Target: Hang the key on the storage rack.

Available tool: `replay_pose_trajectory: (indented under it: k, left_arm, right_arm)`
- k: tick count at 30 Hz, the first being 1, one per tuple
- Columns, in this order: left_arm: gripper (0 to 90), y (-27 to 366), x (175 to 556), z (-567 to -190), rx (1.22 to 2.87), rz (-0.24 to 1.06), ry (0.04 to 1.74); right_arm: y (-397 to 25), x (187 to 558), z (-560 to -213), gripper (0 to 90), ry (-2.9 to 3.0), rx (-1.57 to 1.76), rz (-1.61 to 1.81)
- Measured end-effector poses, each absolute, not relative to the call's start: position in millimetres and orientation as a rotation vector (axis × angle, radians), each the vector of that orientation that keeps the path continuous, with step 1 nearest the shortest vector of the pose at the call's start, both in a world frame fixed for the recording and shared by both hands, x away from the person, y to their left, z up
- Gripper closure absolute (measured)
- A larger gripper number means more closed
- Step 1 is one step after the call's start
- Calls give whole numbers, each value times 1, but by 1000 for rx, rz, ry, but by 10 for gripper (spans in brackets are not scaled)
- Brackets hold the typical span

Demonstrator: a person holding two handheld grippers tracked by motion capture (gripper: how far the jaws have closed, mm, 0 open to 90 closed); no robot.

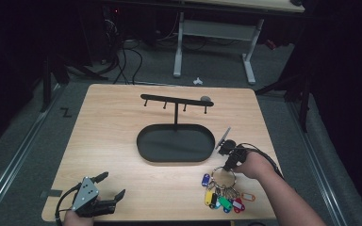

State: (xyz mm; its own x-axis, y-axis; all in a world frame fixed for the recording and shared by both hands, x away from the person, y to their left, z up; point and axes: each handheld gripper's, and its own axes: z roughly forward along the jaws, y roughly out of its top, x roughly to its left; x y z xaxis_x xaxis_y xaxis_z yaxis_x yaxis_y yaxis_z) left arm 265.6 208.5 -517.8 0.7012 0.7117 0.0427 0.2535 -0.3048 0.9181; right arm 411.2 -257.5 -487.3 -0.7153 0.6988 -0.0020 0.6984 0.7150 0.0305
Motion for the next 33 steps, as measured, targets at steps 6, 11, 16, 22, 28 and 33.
replay_pose_trajectory:
  k: [6,11,16,22,28,33]
  left_arm:
    - [150,206,265,-518,1884,551,744]
    - [150,205,267,-518,1879,551,741]
    - [150,201,270,-519,1887,542,731]
    - [150,202,269,-517,1884,548,724]
    - [150,204,269,-517,1875,544,732]
    - [150,202,268,-517,1878,546,724]
  right_arm:
    - [-262,410,-487,857,2876,1254,60]
    - [-268,409,-487,857,2840,1323,-12]
    - [-272,407,-487,755,2829,1346,10]
    - [-259,415,-488,837,2871,1245,18]
    - [-255,413,-487,865,2890,1200,-2]
    - [-260,412,-487,868,2885,1209,51]
